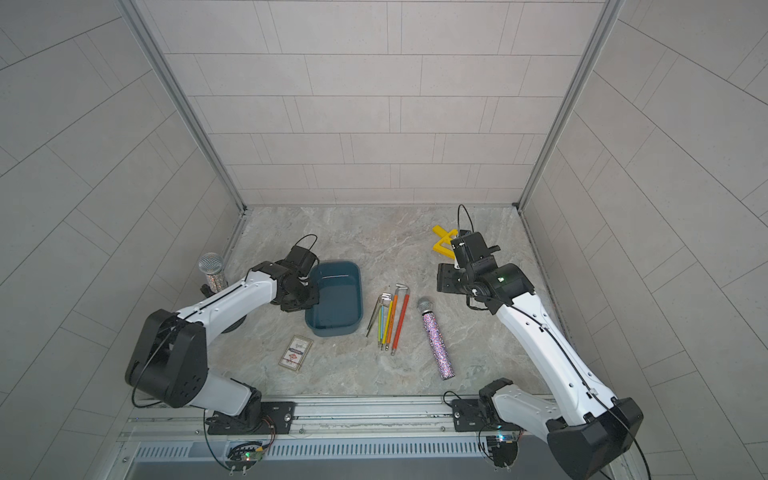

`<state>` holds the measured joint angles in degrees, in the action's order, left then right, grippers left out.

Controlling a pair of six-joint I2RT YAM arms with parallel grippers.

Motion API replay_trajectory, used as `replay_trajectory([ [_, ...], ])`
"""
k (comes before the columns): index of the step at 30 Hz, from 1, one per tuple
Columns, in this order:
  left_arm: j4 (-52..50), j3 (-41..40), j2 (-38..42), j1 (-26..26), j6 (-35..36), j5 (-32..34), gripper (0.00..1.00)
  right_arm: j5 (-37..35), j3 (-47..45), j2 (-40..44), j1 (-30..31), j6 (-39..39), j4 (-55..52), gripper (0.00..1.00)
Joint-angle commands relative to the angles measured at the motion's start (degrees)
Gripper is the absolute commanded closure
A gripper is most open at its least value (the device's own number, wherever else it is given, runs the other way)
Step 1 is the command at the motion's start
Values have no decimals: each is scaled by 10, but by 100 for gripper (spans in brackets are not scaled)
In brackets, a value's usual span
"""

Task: Put the hex key on the desktop into the storage box
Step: Place the storage box at the center of the board.

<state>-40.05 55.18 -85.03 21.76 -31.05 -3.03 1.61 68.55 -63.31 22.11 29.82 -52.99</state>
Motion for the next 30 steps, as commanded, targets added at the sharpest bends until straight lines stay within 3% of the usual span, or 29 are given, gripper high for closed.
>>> replay_trajectory([
  [1, -18, -29, 20, 13, 8, -11, 100, -26, -15, 1, 26, 25, -9, 33],
  [11, 7, -100, 69, 43, -29, -7, 100, -23, -91, -25, 111, 110, 40, 34],
  [20, 9, -138, 100, 91, -64, 0, 100, -6, -117, -67, 144, 152, 66, 39],
  [30, 7, -180, 147, 98, -79, 18, 100, 14, -152, -125, 173, 211, 124, 46],
])
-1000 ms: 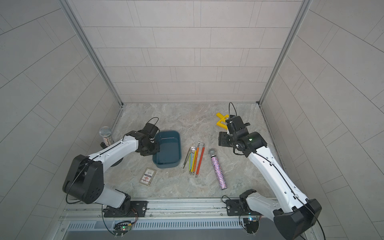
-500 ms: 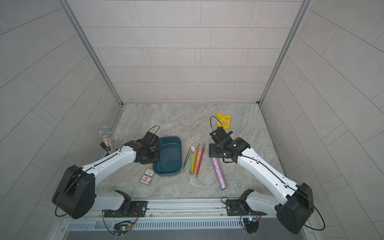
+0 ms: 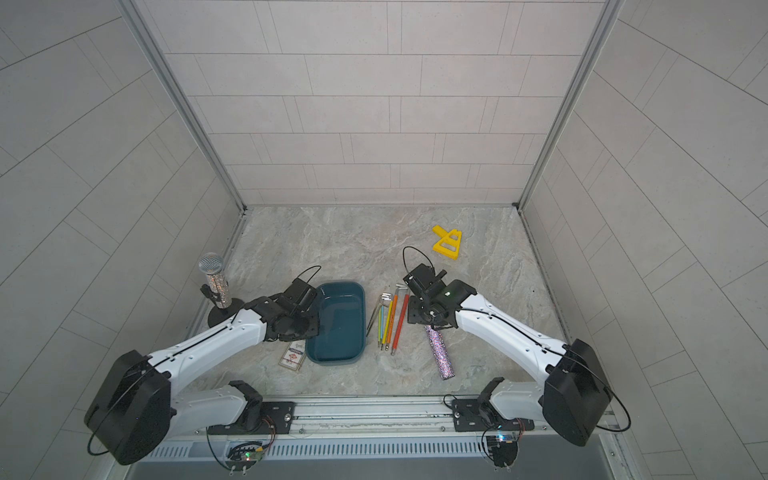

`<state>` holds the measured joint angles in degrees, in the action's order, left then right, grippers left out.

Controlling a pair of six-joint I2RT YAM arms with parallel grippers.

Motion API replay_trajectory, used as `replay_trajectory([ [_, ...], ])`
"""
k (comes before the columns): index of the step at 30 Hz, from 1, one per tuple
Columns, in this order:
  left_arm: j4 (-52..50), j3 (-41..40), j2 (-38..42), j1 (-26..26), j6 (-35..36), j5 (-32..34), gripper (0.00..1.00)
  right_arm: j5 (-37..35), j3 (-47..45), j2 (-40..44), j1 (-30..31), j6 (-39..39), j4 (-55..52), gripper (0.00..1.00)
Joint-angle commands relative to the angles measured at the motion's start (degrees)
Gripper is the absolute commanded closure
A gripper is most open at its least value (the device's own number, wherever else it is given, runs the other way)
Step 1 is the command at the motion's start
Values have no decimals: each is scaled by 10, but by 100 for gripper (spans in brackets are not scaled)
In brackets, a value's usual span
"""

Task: Put the hex key on the desktop into the storage box
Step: Place the storage box at the center of the board.

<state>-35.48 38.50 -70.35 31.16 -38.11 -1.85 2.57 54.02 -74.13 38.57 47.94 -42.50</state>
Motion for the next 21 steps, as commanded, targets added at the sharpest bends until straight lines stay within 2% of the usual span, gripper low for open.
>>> replay_trajectory([
  [1, -36, -14, 0, 4, -8, 3, 100, 6, -7, -26, 13, 35, 26, 46],
  [3, -32, -15, -1, 5, -8, -1, 100, 0, -4, -44, 20, 45, 30, 46],
  [5, -31, -15, -4, 5, -6, -3, 94, -11, 6, -63, 25, 54, 27, 50],
  [11, -27, -14, 1, 6, 0, -5, 60, -17, 26, -113, 31, 76, 32, 53],
  [13, -29, -12, 5, 7, 0, -5, 54, -20, 32, -125, 32, 80, 35, 53],
  [18, -62, 7, 37, 9, -6, 27, 41, -33, 54, -161, 32, 90, 37, 54],
  [21, -84, 22, 82, 10, -7, 51, 40, -35, 71, -190, 32, 98, 34, 56],
])
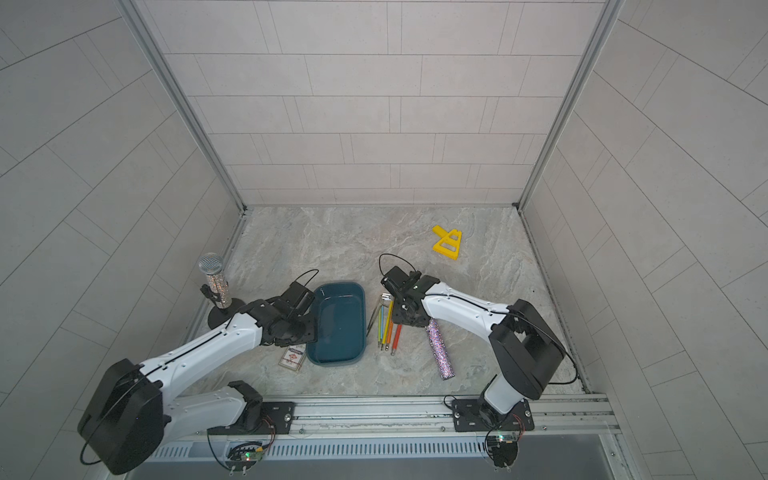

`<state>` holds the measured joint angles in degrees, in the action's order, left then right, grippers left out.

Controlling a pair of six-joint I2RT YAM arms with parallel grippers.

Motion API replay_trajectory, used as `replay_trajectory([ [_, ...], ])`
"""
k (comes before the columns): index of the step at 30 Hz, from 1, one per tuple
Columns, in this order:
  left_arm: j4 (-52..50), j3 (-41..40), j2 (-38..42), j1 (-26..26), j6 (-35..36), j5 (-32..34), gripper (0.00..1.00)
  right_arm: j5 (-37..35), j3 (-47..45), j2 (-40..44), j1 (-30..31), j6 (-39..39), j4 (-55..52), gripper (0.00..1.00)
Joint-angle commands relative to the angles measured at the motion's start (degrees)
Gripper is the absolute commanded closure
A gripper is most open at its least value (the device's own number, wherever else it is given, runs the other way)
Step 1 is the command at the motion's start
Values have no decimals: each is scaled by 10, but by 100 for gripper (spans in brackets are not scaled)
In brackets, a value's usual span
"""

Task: Put the hex key on the desktop into the storage box
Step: Pick up the Allen key from the center of the board.

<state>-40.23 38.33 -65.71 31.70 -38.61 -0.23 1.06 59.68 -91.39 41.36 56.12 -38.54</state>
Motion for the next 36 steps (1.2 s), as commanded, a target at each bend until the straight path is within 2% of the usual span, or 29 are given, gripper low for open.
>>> replay_trajectory([
  [1, -44, 30, 50, 4, -1, 43, 39, -21, 22, -29, 4, 19, -8, 57],
  [5, -57, 51, 112, 5, 16, 71, 39, -30, 42, -63, 4, 28, -17, 59],
  [11, -49, 95, 194, 4, 69, 65, 43, -41, 54, -90, 3, 32, -16, 61],
  [15, -48, 102, 203, 4, 101, 66, 43, -44, 59, -101, 4, 33, -16, 62],
  [22, -63, 105, 204, -6, 123, 125, 43, -38, 69, -126, 4, 28, -3, 64],
  [29, -85, 122, 186, -28, 132, 126, 43, -32, 71, -146, 3, 26, 0, 66],
  [36, -84, 123, 207, -59, 157, 110, 43, -35, 65, -149, -1, 26, 1, 85],
])
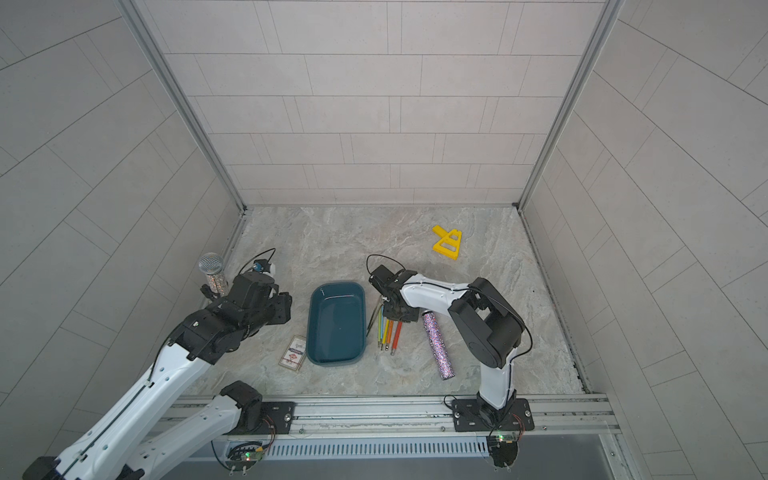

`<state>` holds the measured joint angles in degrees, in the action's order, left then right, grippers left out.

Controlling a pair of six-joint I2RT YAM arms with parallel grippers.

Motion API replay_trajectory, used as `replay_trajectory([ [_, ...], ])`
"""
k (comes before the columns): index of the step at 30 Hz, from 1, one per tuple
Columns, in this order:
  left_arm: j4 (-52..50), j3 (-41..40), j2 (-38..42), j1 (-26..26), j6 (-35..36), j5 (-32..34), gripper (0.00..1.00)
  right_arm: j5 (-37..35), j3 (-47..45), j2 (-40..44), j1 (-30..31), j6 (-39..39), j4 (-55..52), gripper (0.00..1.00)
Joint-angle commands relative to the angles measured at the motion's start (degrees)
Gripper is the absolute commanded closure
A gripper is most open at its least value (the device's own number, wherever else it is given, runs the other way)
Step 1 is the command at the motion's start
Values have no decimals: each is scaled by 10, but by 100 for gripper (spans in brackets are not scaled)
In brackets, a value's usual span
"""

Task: Put the hex key on the desktop into the storage box
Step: Pick up the Allen key from the center of the board, then place the Allen key in the storage box.

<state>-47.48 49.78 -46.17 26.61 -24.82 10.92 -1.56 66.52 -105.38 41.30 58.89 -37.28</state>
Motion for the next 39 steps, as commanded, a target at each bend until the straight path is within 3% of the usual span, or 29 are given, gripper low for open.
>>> replay_trajectory([
  [1, -10, 10, 13, -9, 21, -7, 43, -12, -3, -7, 0, -3, -15, 89],
  [5, -7, 15, 8, -14, 41, -20, 43, -38, 0, 16, 0, -5, -35, 100],
  [15, -3, 12, 10, -15, 54, -23, 43, -113, 41, 115, 11, -33, -100, 100],
  [22, 0, 8, 13, -16, 51, -12, 43, -122, 90, 156, 79, -101, -72, 100],
  [31, 0, 7, 35, -16, 46, 5, 43, -49, 180, 109, 164, -208, -13, 100],
  [39, 0, 5, 43, -15, 45, 11, 43, 1, 260, 10, 178, -200, -44, 100],
])
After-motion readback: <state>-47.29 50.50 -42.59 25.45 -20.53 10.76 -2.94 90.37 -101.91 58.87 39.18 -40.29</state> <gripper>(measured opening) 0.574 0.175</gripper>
